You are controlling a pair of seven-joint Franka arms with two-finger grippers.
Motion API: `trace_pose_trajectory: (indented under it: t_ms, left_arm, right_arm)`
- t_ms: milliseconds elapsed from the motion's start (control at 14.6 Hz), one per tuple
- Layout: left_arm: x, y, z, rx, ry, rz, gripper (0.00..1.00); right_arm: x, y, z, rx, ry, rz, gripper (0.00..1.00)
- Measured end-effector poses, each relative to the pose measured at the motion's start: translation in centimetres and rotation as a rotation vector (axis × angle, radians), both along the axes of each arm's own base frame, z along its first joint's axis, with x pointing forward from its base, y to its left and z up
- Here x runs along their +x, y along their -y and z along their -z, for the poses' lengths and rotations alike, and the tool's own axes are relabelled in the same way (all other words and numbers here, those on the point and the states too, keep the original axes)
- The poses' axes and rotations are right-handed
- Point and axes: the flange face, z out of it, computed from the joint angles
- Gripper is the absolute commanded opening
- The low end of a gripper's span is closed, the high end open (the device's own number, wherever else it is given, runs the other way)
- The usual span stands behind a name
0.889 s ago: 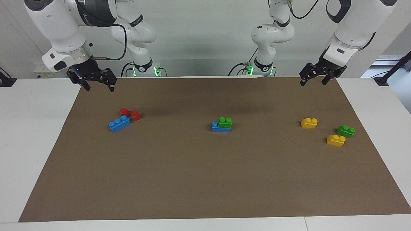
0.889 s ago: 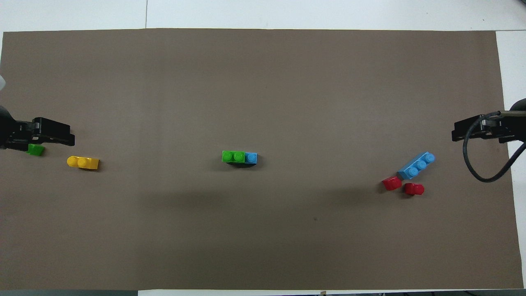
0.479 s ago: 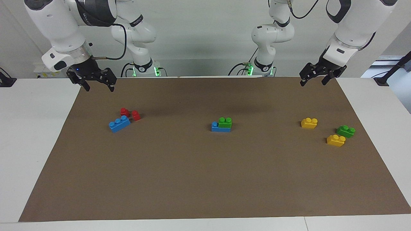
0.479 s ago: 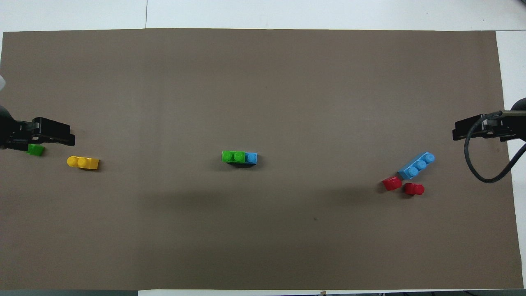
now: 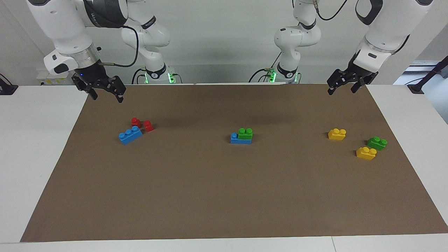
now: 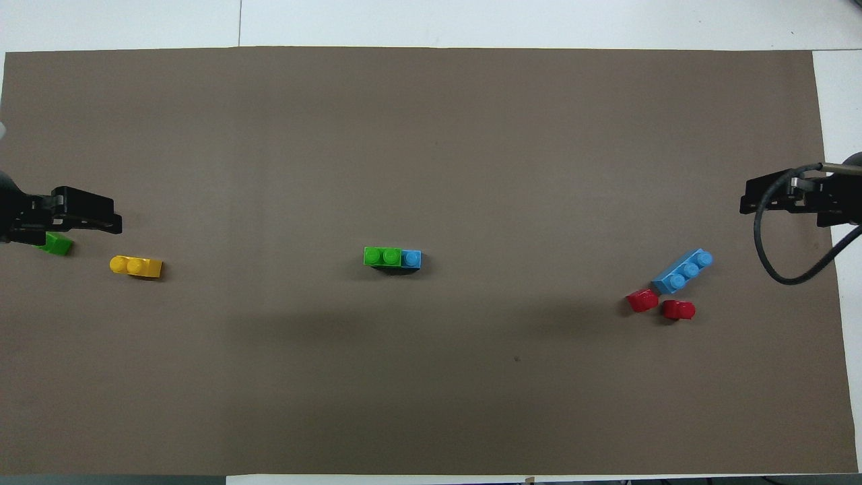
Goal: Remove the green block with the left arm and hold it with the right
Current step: 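Move the left gripper and the right gripper toward the joined green-blue bricks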
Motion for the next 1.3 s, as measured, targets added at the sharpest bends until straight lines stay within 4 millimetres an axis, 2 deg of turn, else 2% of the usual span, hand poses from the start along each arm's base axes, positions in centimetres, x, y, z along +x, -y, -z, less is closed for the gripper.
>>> trace_pose_trajectory:
  t_ms: [274,479,684,889,1300]
  left_arm:
    - [0.3,1.3,1.3,0.003,0.010,-0.155,1.00]
    - [0.0,3.5,2.6,0.006,0.004,-0.301,1.00]
    - [-0.5,6.5,3.4,0.008,0.000,-0.482,1.00]
    - [-1.6,10.0,4.1,0.002,0.009,-0.662,1.00]
    - [-4.2,16.8,6.8,-0.020,0.008,-1.045,1.00]
  right_arm:
    - [-0.2,-5.7,1.0,0.029,-0.014,0.257,1.00]
    - [-0.5,-10.8,3.2,0.079,-0.032,0.453,1.00]
    - [-0.6,-15.1,6.0,0.164,-0.105,0.689,1.00]
    - [-0.1,-17.7,8.9,0.238,-0.177,0.886,1.00]
    - [-1.1,-24.3,17.1,0.345,-0.246,1.108,0.99]
